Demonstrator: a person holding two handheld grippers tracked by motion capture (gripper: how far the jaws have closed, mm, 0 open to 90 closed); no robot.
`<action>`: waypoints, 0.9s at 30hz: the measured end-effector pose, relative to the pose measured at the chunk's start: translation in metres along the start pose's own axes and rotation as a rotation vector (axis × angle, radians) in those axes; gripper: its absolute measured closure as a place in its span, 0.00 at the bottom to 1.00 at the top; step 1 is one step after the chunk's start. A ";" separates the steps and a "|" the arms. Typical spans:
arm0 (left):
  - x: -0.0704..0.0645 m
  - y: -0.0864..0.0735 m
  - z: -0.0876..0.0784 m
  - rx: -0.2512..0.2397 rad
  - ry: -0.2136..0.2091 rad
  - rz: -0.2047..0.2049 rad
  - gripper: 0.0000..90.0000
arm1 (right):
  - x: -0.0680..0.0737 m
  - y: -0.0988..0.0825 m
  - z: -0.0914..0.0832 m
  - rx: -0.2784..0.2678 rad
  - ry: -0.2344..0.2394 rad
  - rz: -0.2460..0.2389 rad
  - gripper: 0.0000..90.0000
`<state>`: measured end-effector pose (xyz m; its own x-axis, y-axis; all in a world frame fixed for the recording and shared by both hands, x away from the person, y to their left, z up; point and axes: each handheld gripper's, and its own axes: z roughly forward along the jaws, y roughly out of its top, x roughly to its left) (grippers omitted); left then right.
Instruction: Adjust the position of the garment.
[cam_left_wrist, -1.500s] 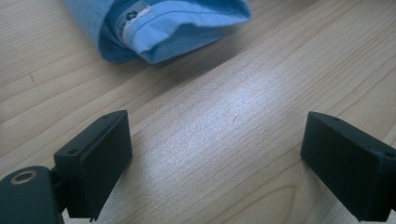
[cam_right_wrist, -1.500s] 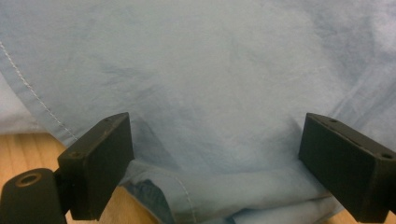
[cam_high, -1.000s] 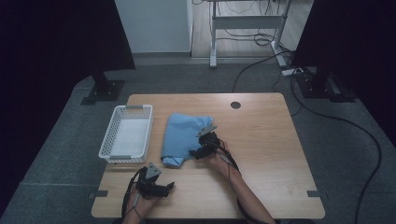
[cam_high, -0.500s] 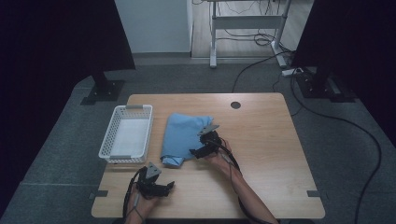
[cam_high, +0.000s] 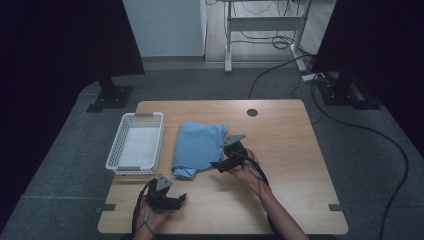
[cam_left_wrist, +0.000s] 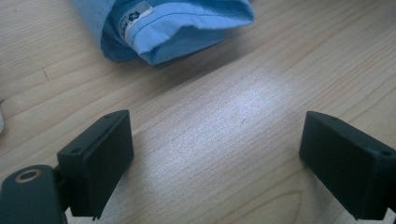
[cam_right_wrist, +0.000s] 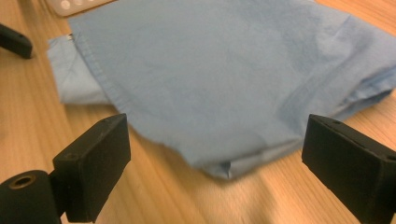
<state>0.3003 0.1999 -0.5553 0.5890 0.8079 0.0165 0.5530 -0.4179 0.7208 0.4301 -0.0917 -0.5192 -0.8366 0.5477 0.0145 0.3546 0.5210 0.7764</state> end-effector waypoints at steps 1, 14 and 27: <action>0.000 0.000 0.000 0.000 0.001 -0.001 0.11 | 0.000 -0.001 -0.003 -0.003 -0.001 0.000 0.09; 0.001 0.000 0.000 0.001 -0.001 0.001 0.10 | 0.010 -0.015 -0.034 -0.002 0.007 -0.027 0.09; 0.001 0.000 0.000 0.000 0.000 -0.002 0.10 | 0.018 -0.032 -0.061 -0.016 0.005 -0.034 0.09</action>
<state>0.3013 0.2004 -0.5553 0.5881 0.8087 0.0156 0.5539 -0.4166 0.7209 0.3780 -0.1387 -0.5054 -0.8502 0.5263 -0.0093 0.3188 0.5289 0.7865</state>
